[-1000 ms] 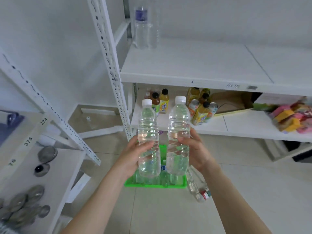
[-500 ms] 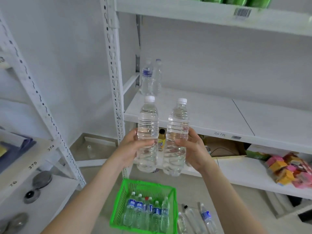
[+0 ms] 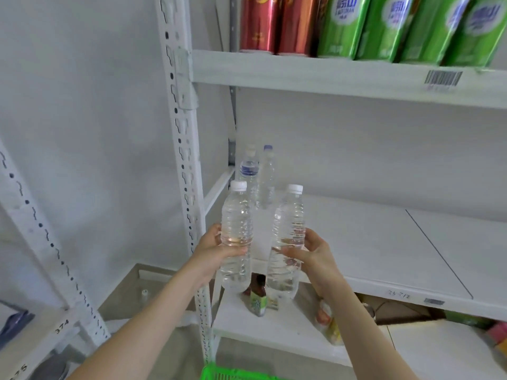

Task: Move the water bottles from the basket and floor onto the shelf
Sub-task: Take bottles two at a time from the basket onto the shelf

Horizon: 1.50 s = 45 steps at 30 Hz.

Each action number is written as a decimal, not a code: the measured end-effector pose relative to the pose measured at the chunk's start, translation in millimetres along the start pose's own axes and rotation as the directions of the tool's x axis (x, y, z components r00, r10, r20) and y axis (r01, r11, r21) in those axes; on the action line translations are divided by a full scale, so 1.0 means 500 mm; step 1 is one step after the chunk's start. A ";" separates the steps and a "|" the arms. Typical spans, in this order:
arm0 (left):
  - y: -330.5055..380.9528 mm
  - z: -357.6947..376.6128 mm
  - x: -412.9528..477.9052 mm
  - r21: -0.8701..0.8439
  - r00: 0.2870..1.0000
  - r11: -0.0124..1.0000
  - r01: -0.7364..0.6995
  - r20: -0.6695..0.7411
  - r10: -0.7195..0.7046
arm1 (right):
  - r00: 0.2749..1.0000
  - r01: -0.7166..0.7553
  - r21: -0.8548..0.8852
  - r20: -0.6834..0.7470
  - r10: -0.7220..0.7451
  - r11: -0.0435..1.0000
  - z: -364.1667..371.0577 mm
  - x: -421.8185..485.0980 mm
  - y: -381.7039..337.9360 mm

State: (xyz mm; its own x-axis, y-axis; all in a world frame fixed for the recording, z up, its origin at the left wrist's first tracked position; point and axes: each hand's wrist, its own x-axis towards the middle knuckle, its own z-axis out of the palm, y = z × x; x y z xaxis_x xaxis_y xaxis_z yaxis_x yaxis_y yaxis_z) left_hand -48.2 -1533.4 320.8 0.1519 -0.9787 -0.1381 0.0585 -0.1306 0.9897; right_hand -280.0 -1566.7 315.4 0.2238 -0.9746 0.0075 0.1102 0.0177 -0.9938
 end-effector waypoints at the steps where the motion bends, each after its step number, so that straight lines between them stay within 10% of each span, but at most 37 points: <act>1: 0.004 -0.001 0.027 0.009 1.000 1.000 -0.004 -0.006 0.004 | 1.000 0.002 -0.007 -0.009 -0.002 1.000 0.000 0.026 0.001; 45: -0.015 0.004 0.543 -0.004 0.995 1.000 0.011 -0.097 -0.011 | 0.998 0.024 -0.123 -0.053 -0.030 0.992 0.019 0.587 0.102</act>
State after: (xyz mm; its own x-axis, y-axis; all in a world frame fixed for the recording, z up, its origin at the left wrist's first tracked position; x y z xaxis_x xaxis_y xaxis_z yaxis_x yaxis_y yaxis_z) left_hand -9.3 -1798.4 275.8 0.2464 -0.9572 -0.1520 0.0644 -0.1403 0.9880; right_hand -199.3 -1849.6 268.0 0.1689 -0.9851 0.0319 -0.0041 -0.0331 -0.9994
